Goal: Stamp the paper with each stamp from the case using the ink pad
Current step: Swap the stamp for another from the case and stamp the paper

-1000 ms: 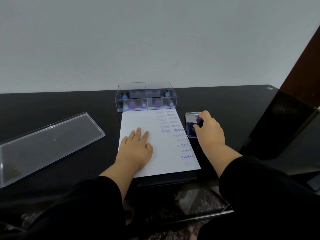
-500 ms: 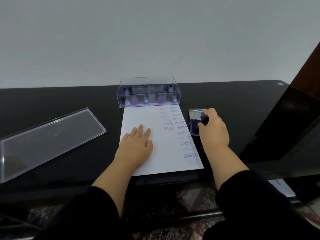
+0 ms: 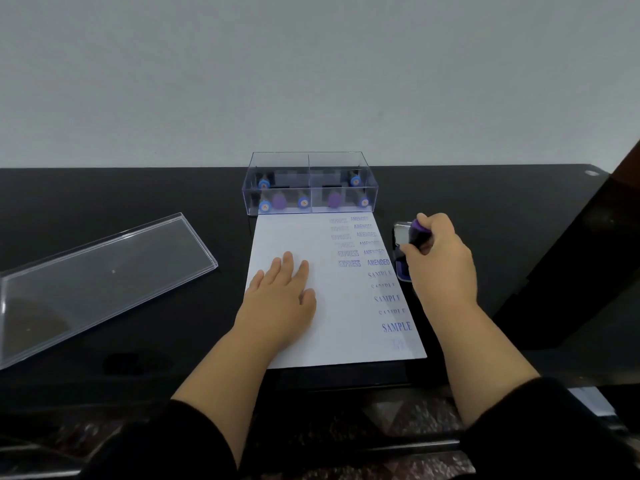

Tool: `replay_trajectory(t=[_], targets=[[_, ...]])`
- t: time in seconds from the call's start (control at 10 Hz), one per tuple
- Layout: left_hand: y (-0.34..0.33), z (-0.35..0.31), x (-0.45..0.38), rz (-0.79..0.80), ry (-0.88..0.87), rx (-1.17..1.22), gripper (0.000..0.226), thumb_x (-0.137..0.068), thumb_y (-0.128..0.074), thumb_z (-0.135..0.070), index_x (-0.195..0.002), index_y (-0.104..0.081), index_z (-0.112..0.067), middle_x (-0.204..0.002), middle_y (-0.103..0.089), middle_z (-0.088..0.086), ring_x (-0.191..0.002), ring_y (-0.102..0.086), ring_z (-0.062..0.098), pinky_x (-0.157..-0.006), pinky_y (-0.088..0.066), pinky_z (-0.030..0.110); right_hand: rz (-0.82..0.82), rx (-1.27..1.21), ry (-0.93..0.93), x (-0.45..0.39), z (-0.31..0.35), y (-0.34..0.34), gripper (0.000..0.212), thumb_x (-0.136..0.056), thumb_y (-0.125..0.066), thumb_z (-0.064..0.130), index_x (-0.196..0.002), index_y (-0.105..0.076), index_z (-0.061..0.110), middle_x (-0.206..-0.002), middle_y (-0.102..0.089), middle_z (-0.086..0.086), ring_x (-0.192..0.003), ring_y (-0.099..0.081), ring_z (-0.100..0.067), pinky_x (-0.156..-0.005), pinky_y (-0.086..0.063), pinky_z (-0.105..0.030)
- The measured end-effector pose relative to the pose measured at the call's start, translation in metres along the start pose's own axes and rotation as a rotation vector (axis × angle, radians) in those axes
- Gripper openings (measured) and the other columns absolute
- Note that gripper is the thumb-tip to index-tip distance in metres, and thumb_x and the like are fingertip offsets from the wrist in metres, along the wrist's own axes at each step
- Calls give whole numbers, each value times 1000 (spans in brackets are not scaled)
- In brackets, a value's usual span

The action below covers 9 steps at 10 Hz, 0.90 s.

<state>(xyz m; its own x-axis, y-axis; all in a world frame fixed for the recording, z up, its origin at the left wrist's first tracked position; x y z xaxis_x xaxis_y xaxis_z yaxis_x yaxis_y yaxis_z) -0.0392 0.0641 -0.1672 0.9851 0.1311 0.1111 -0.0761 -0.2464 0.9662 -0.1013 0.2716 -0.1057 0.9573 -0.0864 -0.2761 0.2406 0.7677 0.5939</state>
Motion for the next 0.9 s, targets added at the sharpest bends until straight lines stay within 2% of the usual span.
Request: replay_trajectory(t=[0.1, 0.2, 0.3, 0.4, 0.5, 0.9], targets=[[5, -7, 3, 5, 8, 30, 54, -102, -19, -32, -152, -1, -25, -159, 12, -2, -146, 9, 14, -117, 6, 32, 53, -64, 49, 8, 10, -6, 24, -88, -63, 11, -105, -51, 23, -115, -63, 7, -101, -60, -14, -72, -43, -24], [15, -13, 8, -43, 17, 59, 54, -101, -24, -32, -152, -9, -27, -160, 2, -5, -146, 0, 15, -117, -1, 32, 99, -56, 92, 16, 21, -12, 25, -88, -64, 14, -105, -50, 25, -101, -64, 6, -91, -61, -14, -71, -46, -25], [28, -19, 9, -120, 15, 47, 52, -101, -26, -34, -151, -15, -27, -159, -7, -8, -144, -9, 18, -116, -7, 32, 122, -25, 143, 19, 32, -13, 30, -87, -65, 18, -113, -52, 25, -95, -61, 3, -82, -57, -15, -63, -42, -23], [25, -25, 9, -102, -15, 26, 53, -101, -21, -37, -152, -9, -26, -160, 0, -5, -146, -1, 18, -117, -1, 33, 136, -7, 178, 24, 36, -14, 31, -87, -66, 18, -114, -53, 23, -95, -59, 5, -84, -56, -16, -69, -42, -25], [5, 5, -8, -18, 34, 3, 54, -102, -17, -37, -152, 0, -26, -159, 10, -1, -147, 8, 16, -117, 6, 34, 219, 56, 191, 20, 38, -61, 32, -87, -65, 18, -117, -54, 23, -96, -57, 8, -84, -55, -14, -72, -43, -26], [1, 5, -9, -20, 20, 4, 54, -102, -16, -38, -152, 1, -26, -159, 13, -1, -146, 10, 15, -116, 8, 33, 214, 106, 195, 23, 37, -61, 35, -89, -62, 19, -123, -51, 23, -95, -49, 10, -88, -56, -16, -73, -46, -29]])
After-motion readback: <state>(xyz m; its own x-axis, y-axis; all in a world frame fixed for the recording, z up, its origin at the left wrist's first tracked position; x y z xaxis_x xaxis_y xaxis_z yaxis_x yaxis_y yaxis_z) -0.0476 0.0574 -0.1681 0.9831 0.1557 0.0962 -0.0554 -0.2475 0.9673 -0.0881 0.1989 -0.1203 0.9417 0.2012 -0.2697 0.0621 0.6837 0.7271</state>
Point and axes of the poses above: each hand's wrist, its own x-axis away from the middle knuckle, its own y-axis out of the back of the hand, z = x × y, the point moved 6 cm from there along -x, towards the middle knuckle
